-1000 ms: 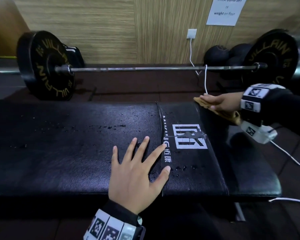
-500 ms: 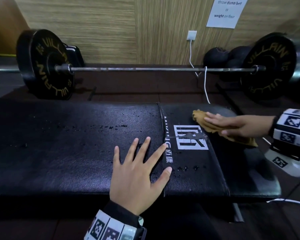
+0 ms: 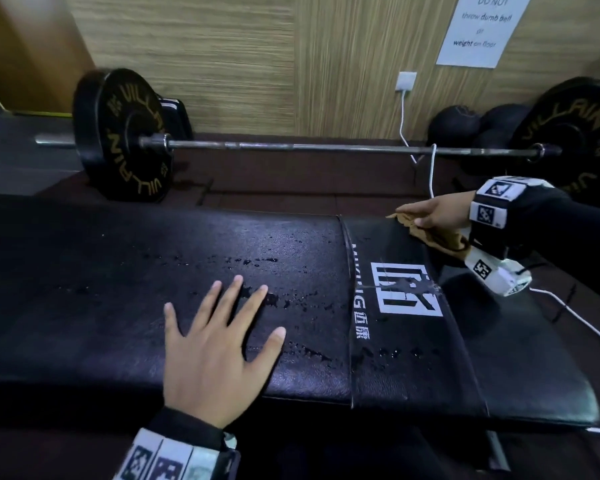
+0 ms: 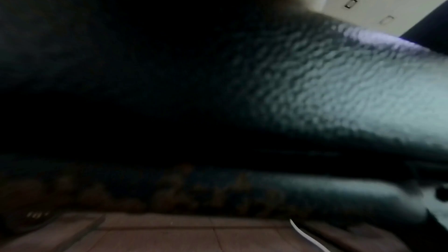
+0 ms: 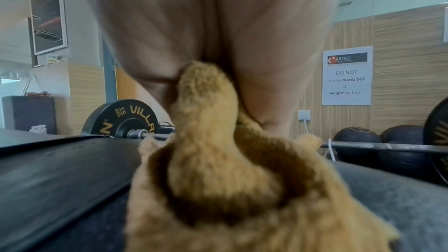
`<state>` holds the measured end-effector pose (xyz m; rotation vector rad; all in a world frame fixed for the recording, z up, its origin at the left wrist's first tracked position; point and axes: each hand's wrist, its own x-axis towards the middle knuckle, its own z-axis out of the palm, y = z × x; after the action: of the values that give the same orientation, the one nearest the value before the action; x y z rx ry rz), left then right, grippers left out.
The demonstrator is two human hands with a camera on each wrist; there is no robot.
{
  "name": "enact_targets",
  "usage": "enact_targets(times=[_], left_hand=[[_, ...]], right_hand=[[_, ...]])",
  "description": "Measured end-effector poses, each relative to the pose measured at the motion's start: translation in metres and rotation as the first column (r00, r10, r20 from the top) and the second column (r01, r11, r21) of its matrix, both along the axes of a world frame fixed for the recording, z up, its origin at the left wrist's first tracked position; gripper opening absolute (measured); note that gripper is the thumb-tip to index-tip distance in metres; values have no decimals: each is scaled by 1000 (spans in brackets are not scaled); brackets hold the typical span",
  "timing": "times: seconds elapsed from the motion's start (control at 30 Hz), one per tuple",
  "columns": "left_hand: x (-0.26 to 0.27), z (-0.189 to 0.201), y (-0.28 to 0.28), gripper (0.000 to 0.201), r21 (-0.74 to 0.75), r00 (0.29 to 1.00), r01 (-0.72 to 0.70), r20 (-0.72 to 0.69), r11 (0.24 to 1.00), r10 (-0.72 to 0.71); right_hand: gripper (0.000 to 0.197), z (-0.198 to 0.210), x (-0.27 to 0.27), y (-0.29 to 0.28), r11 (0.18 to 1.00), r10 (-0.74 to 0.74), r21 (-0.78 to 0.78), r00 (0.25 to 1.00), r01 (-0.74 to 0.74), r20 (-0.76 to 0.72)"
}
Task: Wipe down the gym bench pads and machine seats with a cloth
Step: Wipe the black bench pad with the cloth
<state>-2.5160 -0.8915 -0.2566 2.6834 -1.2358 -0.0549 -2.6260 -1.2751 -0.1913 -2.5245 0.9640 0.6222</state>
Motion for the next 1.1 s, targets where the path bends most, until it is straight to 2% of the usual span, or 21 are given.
enact_targets(times=[0.13,0.43,0.6,0.77,0.87,0.97,1.1], left_hand=[[0,-6,-3,59,-50,1000,-8,13,999,9],[2,-8,-2,59,-107,1000,3,9,994,-2],[3,-8,-1,59,-117,1000,-1,-1,993,1],[2,-8,-3,59,-134,1000,-21,5,991,22],[2,-7,-4,58,-137,1000,-24,3,990,25],[1,-8,-3,57,-157,1000,-19,-2,987,19],[2,-9,-1,57,-164,1000,-14,6,986,15]], right_hand=[[46,3,24,9,999,25,-38,1000,-25,-13],[48,-6,124,68,981,166,79,979,-176,120],[57,-2,98,55,963,244,100,967,-251,75],[58,0,55,31,979,188,72,982,-189,15],[53,-1,62,34,984,179,19,984,-179,19],[54,-3,88,56,960,278,5,959,-278,59],[61,-5,102,96,879,478,-14,878,-477,28]])
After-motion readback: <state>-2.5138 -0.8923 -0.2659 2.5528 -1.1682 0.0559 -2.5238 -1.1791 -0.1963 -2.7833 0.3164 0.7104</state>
